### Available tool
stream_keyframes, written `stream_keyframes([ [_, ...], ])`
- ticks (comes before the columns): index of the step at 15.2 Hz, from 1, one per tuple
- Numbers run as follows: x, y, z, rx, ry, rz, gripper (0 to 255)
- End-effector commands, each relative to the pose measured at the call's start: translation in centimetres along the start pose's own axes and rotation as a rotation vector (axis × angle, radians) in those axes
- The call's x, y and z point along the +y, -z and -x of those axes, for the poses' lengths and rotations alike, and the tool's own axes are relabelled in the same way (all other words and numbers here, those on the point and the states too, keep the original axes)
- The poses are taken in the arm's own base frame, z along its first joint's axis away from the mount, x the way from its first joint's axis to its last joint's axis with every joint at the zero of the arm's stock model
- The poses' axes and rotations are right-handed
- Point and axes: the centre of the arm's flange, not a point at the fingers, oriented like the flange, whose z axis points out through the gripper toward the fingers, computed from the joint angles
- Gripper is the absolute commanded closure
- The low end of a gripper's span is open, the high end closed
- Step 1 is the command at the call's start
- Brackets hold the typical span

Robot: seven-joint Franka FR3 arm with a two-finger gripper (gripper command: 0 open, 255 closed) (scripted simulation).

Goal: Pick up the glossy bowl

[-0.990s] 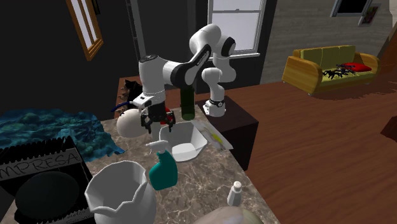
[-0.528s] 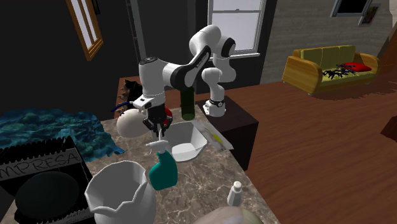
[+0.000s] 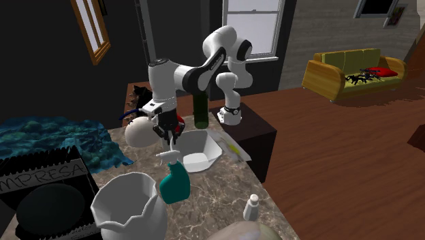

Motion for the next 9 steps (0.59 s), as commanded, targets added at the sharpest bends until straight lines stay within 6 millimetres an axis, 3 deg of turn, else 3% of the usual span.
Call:
stream_keyframes([
  [1, 0.1, 1.1, -0.1, 0.000, 0.000, 0.001, 255],
  [9, 0.0, 5.3, -0.4, 0.000, 0.000, 0.001, 255],
])
